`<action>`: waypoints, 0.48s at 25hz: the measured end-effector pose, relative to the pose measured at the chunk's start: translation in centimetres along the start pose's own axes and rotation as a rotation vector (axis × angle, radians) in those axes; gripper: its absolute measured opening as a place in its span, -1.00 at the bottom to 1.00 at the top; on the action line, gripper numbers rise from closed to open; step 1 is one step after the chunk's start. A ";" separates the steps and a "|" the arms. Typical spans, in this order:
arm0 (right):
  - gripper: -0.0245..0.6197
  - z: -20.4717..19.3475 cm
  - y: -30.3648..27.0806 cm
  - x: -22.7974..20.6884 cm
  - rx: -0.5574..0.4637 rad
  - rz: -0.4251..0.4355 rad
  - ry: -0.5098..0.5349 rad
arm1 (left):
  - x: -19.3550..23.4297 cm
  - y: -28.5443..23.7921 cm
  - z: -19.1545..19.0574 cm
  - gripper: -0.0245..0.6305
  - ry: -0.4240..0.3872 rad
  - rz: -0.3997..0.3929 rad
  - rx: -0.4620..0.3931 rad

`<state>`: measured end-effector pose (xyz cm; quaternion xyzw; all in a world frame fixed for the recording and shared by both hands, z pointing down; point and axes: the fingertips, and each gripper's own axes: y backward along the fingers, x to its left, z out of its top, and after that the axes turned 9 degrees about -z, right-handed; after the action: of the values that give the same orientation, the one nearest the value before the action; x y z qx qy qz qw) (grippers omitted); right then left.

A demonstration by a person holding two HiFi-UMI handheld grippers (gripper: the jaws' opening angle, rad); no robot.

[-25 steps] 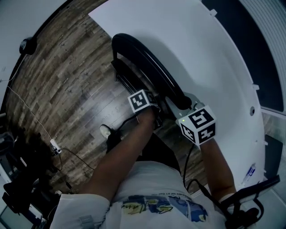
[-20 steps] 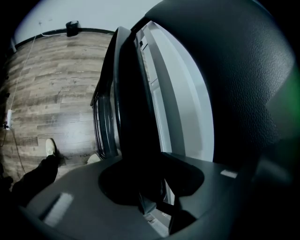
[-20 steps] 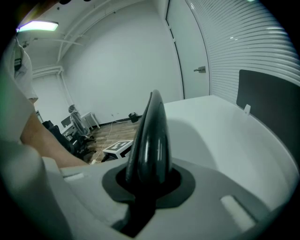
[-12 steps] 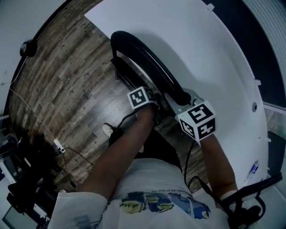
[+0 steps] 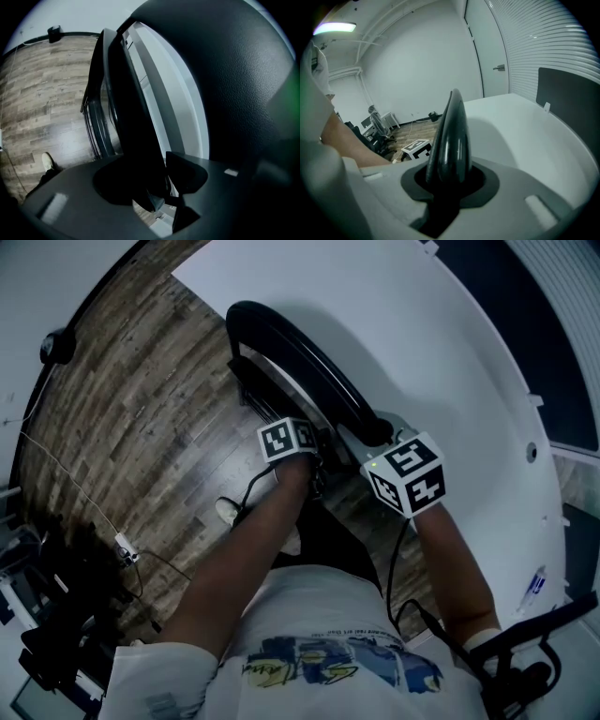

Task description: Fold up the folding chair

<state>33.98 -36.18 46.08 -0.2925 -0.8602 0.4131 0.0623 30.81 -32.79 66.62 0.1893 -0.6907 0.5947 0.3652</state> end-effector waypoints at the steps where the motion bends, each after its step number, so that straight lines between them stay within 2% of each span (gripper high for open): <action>1: -0.66 0.0 -0.1 -0.2 0.004 -0.004 -0.001 | 0.1 0.0 0.0 -0.25 0.005 -0.002 0.008; 6: -0.38 -0.2 0.1 -0.9 0.015 -0.017 -0.030 | 0.4 0.9 -0.1 -0.16 -0.020 -0.003 0.036; 12: -0.35 -0.1 1.2 -1.1 0.008 -0.031 -0.029 | 0.4 2.7 -0.1 -0.12 -0.039 -0.001 0.027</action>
<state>35.48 -36.20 45.38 -0.2727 -0.8637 0.4198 0.0576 28.70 -32.06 65.09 0.2062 -0.6894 0.6001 0.3494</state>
